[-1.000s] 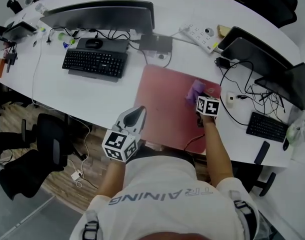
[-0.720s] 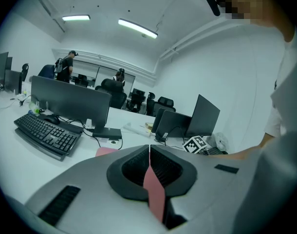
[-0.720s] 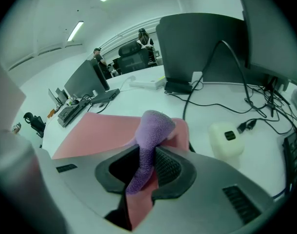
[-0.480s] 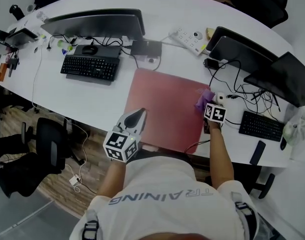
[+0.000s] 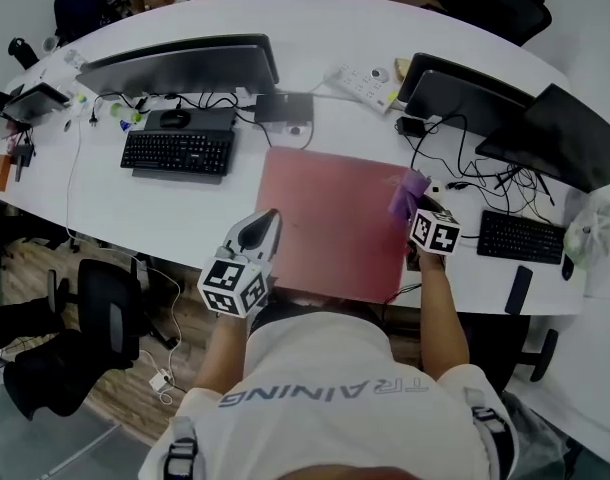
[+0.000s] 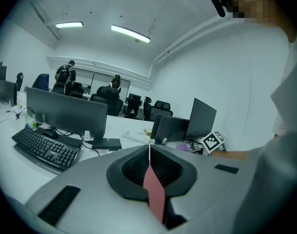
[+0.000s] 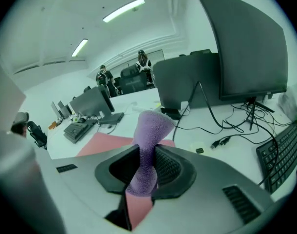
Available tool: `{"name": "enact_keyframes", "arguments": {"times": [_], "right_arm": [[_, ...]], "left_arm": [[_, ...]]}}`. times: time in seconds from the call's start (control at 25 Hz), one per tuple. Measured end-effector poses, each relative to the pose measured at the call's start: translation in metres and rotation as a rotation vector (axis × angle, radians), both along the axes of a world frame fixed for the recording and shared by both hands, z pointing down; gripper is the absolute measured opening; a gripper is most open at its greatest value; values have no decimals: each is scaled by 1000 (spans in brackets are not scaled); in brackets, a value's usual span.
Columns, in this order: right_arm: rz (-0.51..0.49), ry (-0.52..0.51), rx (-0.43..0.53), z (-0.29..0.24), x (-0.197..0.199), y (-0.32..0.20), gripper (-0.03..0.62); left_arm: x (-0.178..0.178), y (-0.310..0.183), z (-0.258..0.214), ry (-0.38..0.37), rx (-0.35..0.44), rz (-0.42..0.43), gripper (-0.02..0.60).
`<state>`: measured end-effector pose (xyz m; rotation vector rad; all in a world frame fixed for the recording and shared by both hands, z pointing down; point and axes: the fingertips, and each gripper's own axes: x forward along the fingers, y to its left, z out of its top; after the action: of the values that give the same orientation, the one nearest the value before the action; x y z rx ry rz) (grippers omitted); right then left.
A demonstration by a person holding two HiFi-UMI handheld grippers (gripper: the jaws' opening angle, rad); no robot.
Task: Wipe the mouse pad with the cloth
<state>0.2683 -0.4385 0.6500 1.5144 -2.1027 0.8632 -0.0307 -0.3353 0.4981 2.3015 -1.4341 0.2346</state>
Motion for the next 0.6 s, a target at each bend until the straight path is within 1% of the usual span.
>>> {"name": "enact_keyframes", "arguments": {"times": [0.16,0.32,0.44,0.6], "right_arm": [[-60,-31,89,-49,-49,14,101],[-148,-47,145,-78,-123,25,101],[-219,-55,141,-80,-178,32,101],[-283,-66,94,-65,-241,36,101]], "left_arm": [[-25,-2,-10,5,28,9,34],[-59,1,-6,12,14,10,34],[-89,5,-4,21,7,3,34],[-136,13,1,20,-4,-20,34]]}}
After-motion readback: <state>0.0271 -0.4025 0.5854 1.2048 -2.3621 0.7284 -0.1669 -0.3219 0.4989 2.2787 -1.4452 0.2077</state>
